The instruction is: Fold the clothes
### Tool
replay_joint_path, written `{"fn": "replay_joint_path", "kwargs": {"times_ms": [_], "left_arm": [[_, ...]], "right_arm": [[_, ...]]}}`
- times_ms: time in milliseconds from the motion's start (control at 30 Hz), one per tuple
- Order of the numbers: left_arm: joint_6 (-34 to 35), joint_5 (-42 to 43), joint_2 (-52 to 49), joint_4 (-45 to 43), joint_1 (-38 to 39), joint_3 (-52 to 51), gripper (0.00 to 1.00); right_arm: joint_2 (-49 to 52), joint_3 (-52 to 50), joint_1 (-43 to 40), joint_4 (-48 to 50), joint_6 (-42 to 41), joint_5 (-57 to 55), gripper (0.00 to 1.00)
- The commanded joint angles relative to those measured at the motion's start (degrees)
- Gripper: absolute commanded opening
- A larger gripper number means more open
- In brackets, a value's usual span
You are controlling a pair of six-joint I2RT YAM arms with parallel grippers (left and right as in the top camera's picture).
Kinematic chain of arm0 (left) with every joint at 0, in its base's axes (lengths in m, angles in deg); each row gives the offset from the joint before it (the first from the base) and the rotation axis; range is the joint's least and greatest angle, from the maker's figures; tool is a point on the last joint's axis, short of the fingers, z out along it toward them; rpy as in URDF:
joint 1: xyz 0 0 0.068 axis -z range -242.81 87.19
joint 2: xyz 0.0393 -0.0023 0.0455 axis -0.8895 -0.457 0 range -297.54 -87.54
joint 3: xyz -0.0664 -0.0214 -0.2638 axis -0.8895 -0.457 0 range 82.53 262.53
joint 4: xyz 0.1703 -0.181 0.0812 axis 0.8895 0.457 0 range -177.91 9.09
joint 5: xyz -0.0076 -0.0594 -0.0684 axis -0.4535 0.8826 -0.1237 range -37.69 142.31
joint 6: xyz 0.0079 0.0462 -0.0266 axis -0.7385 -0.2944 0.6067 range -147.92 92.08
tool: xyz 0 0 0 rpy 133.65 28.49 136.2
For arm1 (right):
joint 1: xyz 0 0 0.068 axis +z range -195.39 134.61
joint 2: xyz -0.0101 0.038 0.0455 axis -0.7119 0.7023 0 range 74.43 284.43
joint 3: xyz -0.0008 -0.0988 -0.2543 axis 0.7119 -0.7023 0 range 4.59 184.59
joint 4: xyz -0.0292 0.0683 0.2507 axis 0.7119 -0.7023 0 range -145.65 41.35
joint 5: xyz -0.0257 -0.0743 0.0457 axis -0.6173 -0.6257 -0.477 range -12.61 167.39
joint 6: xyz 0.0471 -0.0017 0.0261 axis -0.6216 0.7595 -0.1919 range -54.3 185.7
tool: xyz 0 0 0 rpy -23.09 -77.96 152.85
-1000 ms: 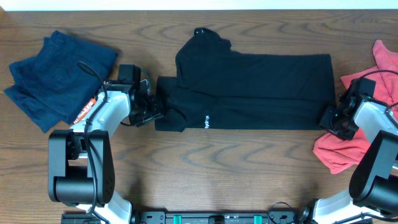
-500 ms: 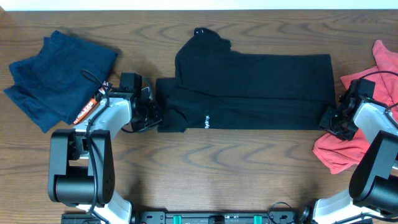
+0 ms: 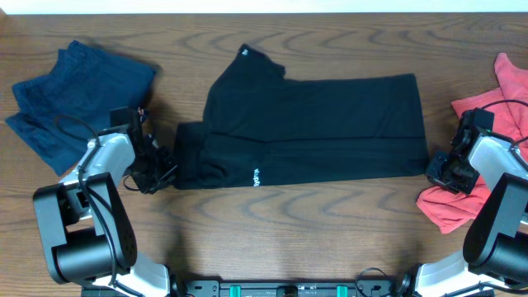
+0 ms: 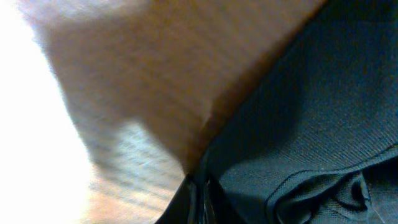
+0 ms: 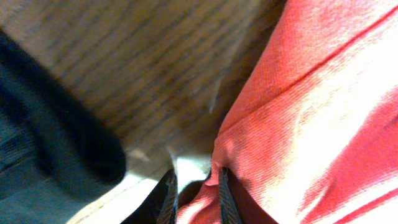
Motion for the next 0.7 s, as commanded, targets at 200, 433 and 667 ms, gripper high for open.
{"fn": "replay_joint_path", "kwargs": {"times_ms": [200,433,667], "left_arm": [[-3.3,-1.0,0.9,5.1,0.2,-0.4,0.27],[-4.0,-1.6,3.3,6.3,0.2,-0.3,0.29],[-3.9,-4.0,9.5,6.7,0.2,-0.3,0.3]], "right_arm": [[-0.3,-0.6,0.3,-1.5,-1.3,-1.2,0.26],[-0.3,-0.6,0.3,-2.5,-1.3,-1.2,0.31],[-0.3,-0.6,0.3,-2.8,-1.3,-1.0,0.32]]}}
